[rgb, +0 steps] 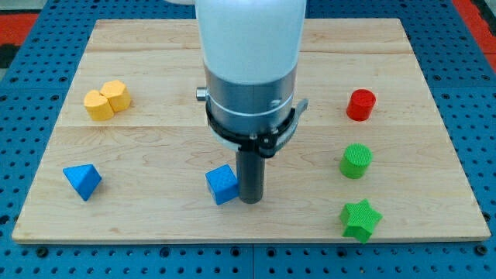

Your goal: Move the blue cube towards blue triangle

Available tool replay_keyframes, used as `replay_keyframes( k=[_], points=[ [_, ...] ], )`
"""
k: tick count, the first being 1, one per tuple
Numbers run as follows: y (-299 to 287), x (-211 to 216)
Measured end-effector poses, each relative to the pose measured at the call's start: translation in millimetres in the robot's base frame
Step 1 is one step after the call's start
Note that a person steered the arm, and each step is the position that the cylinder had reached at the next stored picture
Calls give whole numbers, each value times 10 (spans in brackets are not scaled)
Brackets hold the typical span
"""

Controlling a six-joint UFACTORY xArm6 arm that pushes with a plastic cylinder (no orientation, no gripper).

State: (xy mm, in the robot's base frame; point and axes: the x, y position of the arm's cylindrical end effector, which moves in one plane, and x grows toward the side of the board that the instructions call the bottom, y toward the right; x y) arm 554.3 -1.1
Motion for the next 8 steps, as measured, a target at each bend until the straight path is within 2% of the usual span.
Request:
replay_keyframes(
  k=[3, 5, 6, 7, 8],
  points=[
    [-341, -64],
    [-830, -10],
    [-728, -110],
    [-638, -471],
    [-636, -346]
  ],
)
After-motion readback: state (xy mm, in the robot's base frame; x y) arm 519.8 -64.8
